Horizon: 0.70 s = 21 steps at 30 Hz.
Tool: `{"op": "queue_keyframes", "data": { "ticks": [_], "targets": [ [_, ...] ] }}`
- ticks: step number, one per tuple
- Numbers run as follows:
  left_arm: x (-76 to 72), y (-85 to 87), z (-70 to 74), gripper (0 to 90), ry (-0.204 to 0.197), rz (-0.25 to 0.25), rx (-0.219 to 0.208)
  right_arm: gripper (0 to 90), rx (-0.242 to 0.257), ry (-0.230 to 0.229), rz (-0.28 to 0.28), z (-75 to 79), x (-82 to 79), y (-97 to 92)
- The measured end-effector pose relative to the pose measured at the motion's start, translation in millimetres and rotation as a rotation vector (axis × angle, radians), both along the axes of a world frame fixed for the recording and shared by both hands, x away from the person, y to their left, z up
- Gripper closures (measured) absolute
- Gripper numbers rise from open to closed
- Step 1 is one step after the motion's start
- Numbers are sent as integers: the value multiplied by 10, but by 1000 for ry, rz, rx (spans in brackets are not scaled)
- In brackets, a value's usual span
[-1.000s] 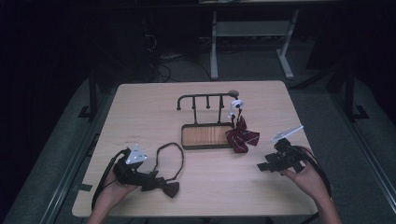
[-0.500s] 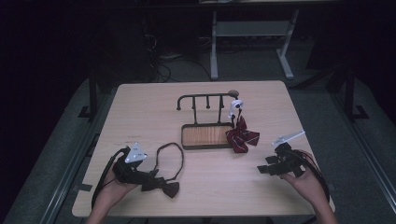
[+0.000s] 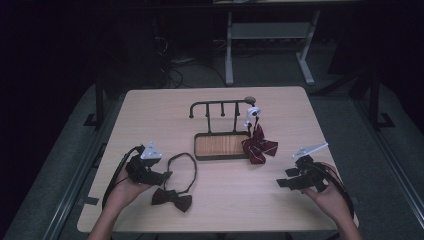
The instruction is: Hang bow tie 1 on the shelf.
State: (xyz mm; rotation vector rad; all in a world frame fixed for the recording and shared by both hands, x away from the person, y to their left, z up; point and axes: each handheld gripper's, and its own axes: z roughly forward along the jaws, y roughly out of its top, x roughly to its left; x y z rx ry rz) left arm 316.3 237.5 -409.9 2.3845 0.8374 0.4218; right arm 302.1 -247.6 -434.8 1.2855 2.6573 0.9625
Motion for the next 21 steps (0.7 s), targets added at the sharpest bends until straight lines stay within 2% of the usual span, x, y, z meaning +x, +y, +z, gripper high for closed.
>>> {"op": "queue_keyframes", "data": {
  "ticks": [5, 16, 21],
  "targets": [
    [168, -33, -1, 363, 36, 9, 20, 406, -3, -5, 0, 1, 1, -15],
    [437, -59, -105, 462, 124, 47, 38, 407, -8, -11, 1, -2, 0, -12],
    [554, -66, -133, 524, 157, 42, 61, 408, -10, -15, -1, -3, 0, -14]
  ]
}}
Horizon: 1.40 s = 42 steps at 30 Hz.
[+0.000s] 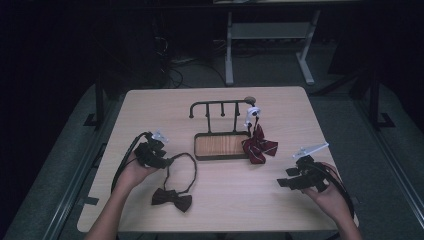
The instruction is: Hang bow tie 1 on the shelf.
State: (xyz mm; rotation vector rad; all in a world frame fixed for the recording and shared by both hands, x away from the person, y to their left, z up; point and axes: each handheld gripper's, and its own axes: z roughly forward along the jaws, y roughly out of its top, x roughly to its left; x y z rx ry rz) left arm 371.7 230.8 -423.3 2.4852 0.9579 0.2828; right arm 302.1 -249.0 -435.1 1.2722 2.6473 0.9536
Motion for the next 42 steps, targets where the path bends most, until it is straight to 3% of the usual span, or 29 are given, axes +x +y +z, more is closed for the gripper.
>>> {"op": "queue_keyframes", "data": {
  "ticks": [10, 19, 28, 35, 42],
  "targets": [
    [112, -62, -123, 617, 59, -8, 39, 410, 1, 1, -1, 1, -4, 5],
    [147, -69, -174, 759, 87, -16, 52, 414, 5, -8, -3, 14, -10, 3],
    [152, -84, -179, 892, 82, -36, 61, 418, 3, -24, -2, 14, -11, 13],
    [135, -69, -145, 897, 81, -45, 47, 418, 6, -19, -7, 1, -6, 7],
    [87, -85, -16, 897, 62, -69, 56, 417, 8, -17, -7, -17, 9, -11]
  ]
}}
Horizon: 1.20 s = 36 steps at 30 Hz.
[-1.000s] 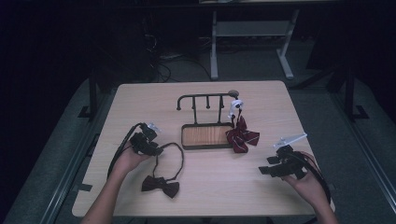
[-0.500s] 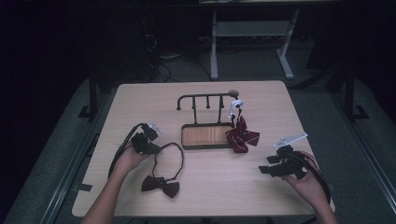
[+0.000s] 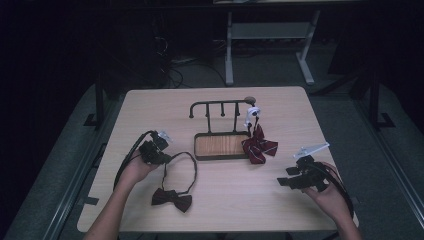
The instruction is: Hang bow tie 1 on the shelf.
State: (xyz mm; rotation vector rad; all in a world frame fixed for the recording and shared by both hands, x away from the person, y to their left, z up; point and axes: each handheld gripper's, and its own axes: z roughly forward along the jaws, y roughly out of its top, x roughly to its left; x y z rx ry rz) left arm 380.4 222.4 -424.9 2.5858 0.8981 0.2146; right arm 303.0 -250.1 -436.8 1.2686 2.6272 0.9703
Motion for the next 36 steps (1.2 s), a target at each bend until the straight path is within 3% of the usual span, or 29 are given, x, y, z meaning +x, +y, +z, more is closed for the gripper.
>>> {"op": "queue_keyframes", "data": {
  "ticks": [11, 25, 36],
  "targets": [
    [-76, 2, 139, 897, 4, -41, -13, 417, 20, 14, -11, -7, 17, -46],
    [-133, 38, 356, 897, 8, -80, -72, 417, 39, 17, -24, -26, 33, -113],
    [-182, 65, 470, 897, 7, -102, -64, 418, 48, 17, -27, -26, 51, -128]
  ]
}}
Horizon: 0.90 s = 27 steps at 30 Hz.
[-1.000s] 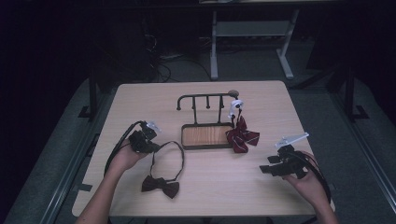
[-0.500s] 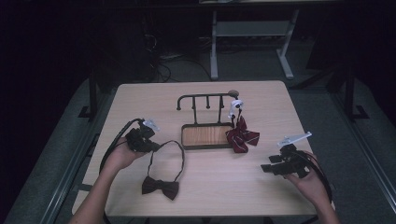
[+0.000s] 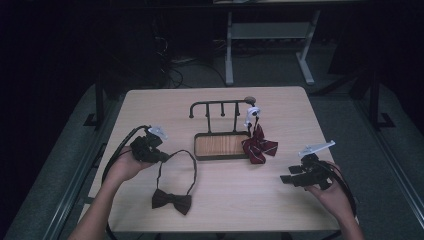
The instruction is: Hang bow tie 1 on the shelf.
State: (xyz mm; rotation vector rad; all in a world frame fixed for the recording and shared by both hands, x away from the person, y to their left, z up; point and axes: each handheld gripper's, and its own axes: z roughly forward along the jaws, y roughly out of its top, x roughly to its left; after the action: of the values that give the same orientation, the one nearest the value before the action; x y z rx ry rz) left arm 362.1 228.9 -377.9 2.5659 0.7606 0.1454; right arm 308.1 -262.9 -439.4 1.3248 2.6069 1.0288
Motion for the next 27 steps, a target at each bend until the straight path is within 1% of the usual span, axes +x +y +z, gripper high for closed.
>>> {"op": "queue_keyframes", "data": {
  "ticks": [6, 10, 15, 17, 18, 19, 22, 25, 27],
  "targets": [
    [-76, -25, 130, 897, -14, -11, -5, 419, -7, -1, 9, 9, 10, 12],
    [-112, -58, 210, 898, -27, -26, 1, 419, -3, -4, 5, 16, 12, 12],
    [-123, -104, 275, 898, -35, -38, 1, 420, -6, -7, 3, 23, 9, 12],
    [-118, -115, 306, 898, -35, -48, 12, 420, -11, -10, 7, 24, 9, 13],
    [-121, -124, 321, 898, -36, -45, 7, 420, -11, -9, 6, 25, 9, 15],
    [-116, -124, 335, 897, -39, -54, 14, 420, -11, -8, 7, 26, 8, 17],
    [-134, -141, 385, 898, -43, -55, 5, 420, -14, -8, 10, 27, 7, 17],
    [-153, -147, 434, 897, -47, -65, 8, 420, -9, -12, 12, 29, 2, 15],
    [-168, -153, 469, 897, -52, -69, 3, 421, -10, -18, 13, 31, 0, 13]
  ]
}}
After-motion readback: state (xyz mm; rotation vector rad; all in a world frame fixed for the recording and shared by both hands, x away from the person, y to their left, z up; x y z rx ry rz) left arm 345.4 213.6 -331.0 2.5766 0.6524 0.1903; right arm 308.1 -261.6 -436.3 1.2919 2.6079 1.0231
